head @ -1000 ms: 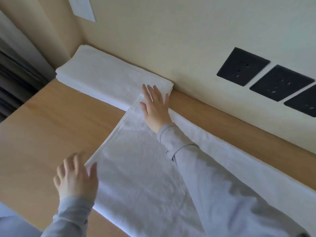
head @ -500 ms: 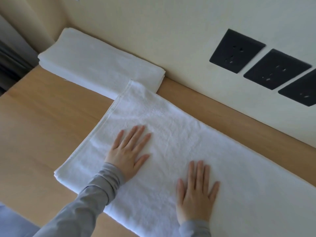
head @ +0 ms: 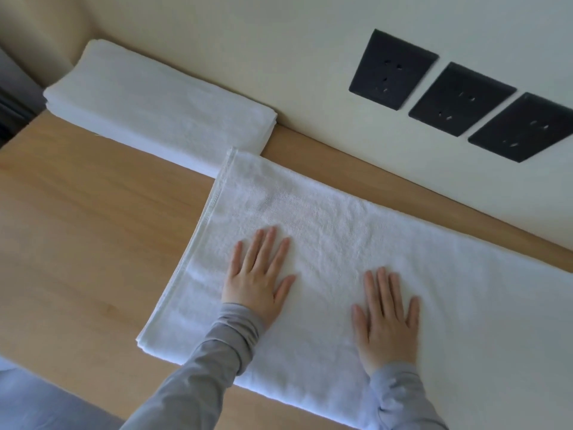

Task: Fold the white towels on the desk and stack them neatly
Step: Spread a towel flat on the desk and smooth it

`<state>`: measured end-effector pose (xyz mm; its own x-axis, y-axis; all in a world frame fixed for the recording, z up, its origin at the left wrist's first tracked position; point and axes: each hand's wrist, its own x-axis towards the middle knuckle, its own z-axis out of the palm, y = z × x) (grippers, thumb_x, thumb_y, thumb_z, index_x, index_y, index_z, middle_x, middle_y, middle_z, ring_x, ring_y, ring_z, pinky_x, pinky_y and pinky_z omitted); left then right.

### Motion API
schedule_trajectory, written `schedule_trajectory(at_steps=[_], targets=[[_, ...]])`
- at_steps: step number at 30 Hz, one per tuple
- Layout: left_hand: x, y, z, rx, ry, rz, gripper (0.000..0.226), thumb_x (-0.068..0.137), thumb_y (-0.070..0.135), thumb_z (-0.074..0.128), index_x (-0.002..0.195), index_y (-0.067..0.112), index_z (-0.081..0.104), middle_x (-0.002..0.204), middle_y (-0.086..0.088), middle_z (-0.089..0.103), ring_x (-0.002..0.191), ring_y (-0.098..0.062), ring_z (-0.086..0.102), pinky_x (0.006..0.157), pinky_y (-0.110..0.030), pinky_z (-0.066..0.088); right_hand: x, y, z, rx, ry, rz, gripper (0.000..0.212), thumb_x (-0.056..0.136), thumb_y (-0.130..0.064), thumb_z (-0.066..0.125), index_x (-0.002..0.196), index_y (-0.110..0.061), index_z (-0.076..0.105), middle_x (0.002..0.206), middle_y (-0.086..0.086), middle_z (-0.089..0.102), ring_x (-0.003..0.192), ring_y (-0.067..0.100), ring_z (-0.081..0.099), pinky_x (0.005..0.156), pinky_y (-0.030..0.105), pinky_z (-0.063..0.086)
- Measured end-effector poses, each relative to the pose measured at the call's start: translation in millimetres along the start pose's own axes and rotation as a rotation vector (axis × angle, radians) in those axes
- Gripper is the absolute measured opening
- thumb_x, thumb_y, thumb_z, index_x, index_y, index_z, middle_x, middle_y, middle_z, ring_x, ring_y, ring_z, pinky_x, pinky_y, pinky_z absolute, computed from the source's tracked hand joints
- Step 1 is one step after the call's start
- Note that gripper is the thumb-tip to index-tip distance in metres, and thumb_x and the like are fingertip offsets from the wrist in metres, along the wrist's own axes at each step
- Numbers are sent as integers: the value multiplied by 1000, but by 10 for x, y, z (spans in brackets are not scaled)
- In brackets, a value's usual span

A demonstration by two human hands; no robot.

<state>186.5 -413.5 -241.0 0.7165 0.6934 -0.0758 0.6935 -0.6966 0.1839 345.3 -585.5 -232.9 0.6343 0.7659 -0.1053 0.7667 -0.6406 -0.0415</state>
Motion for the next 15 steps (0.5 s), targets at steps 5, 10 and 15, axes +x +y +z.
schedule_trajectory(at_steps=[5, 10, 15], targets=[[-18, 450, 36, -24, -44, 72, 63, 94, 54, 25, 148, 22, 24, 156, -6, 18, 143, -26, 17, 114, -50, 19, -158, 415, -43, 14, 1, 112, 61, 90, -47, 20, 143, -18, 32, 151, 2, 30, 139, 18, 23, 109, 58, 22], [-113, 241, -25, -4, -49, 142, 62, 94, 55, 22, 147, 23, 26, 155, -4, 21, 142, -23, 20, 114, -45, 18, -228, 506, -56, 18, -16, 127, 63, 87, -46, 19, 143, -18, 28, 152, 1, 27, 139, 20, 25, 111, 57, 19], [-283, -158, -111, -12, -31, 102, 62, 94, 53, 23, 145, 19, 31, 153, -6, 27, 140, -25, 26, 110, -43, 23, 8, 151, -130, 177, 108, -102, 55, 95, -42, 22, 141, -18, 39, 152, 1, 30, 141, 21, 22, 111, 51, 16]])
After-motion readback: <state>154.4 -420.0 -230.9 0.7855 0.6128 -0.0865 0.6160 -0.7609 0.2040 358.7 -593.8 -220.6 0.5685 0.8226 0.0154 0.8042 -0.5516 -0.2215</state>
